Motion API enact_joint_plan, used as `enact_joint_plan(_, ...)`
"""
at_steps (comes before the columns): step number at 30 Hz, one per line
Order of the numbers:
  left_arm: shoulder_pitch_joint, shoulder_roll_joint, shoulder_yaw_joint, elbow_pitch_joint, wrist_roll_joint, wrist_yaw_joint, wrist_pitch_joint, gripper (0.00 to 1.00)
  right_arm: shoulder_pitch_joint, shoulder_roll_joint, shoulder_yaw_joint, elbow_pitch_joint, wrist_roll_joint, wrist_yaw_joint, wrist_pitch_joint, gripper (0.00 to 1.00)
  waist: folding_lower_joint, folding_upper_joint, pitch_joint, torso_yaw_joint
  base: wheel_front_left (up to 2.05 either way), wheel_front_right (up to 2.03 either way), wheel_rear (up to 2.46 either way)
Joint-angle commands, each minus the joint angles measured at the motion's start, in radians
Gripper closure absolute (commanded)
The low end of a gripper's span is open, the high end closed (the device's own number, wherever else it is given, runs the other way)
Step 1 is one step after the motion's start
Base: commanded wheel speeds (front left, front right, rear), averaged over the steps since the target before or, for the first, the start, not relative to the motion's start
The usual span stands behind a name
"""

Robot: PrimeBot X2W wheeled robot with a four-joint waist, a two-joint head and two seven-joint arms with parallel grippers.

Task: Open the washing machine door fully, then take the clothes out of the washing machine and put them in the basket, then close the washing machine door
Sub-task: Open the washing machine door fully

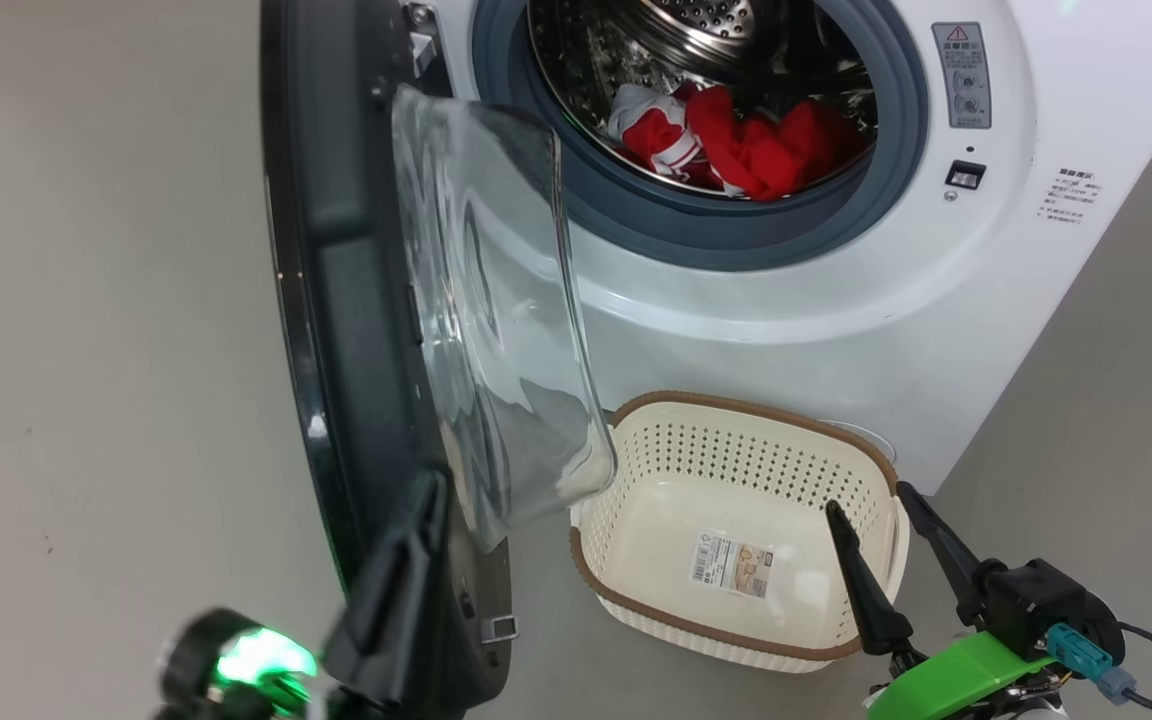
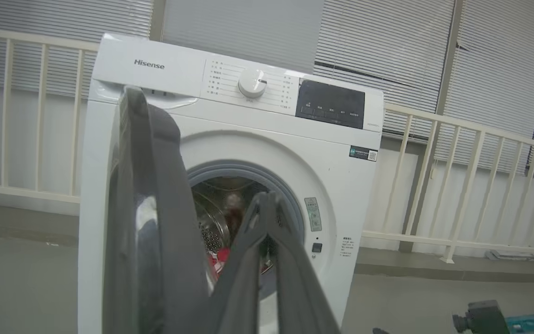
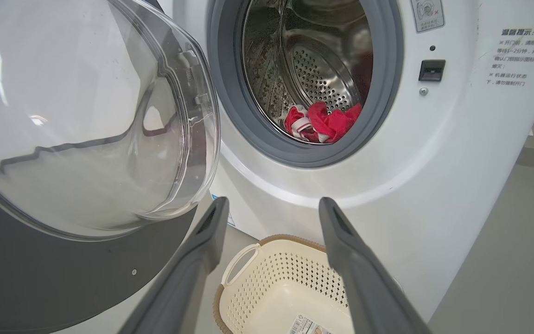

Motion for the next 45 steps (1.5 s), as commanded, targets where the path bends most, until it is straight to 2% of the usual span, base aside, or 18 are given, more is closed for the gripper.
enact_joint_plan(1,0.007,0.010,-0.001,0.012,-0.010,-0.006,-0.004,1.00,-0.018,0.001,0.026,-0.019,0.002,0.005,-0.006,0.00,0.0000,0.0000,0.005,-0.002,0.00,0.00,0.00)
enact_joint_plan(14,0.042,0.025,-0.100,0.263,-0.060,-0.006,-0.004,1.00,-0.037,0.001,0.026,-0.014,-0.007,0.005,-0.006,0.00,0.0000,0.0000,0.035,0.003,0.00,0.00,0.00)
enact_joint_plan(20,0.043,0.025,-0.084,0.332,-0.078,-0.006,-0.004,1.00,-0.042,0.001,0.031,-0.012,-0.007,0.005,-0.006,0.00,0.0000,0.0000,0.038,0.005,0.00,0.00,0.00)
enact_joint_plan(34,0.020,0.013,0.059,0.389,-0.076,-0.006,-0.004,1.00,-0.044,0.001,0.025,-0.007,-0.013,0.005,-0.006,0.00,0.0000,0.0000,0.040,0.033,0.00,0.00,0.00)
enact_joint_plan(45,-0.032,0.016,0.270,0.452,-0.047,-0.006,-0.004,1.00,-0.052,0.001,0.039,0.007,-0.016,0.005,-0.006,0.00,0.0000,0.0000,0.044,0.032,0.00,0.00,0.00)
